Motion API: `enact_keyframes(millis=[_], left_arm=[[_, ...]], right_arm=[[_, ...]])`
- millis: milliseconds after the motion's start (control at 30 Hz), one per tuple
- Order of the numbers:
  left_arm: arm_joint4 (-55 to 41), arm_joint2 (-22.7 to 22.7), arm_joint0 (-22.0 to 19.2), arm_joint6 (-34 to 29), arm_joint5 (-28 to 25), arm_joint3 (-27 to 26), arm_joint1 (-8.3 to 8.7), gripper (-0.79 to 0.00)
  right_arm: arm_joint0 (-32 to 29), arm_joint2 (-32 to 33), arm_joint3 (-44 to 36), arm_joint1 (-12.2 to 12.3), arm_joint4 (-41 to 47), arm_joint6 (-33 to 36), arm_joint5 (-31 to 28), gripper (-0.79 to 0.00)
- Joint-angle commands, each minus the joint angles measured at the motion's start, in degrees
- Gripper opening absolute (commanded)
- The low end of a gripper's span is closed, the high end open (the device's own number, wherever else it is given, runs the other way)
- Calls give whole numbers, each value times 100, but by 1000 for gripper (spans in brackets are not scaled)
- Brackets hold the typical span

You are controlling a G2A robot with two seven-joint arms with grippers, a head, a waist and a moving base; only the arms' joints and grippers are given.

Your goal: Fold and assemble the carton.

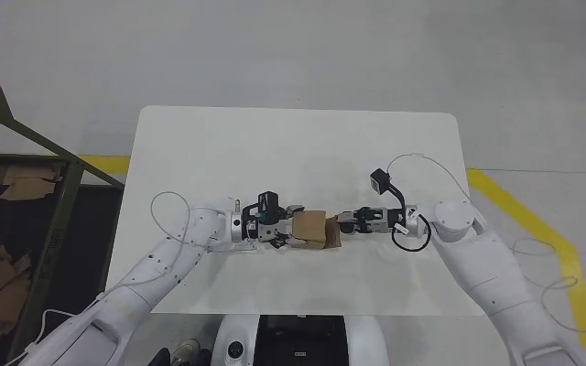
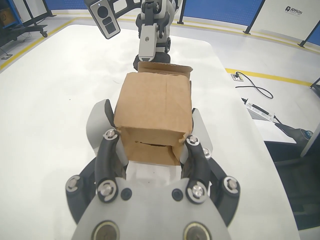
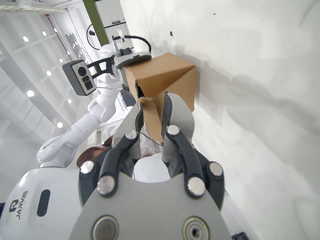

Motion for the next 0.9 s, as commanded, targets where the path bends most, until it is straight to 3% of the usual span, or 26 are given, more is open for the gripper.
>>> enact_keyframes(millis=[0,867], left_arm=[[-1,5,-5,-21,4,25,-5,-283],[5,9,-53,-47,19,114,-36,-302]], right_arm=[[-25,38,47,11,8,21,-22,-640],[37,-353,596,-156,300,416,-371,-653]])
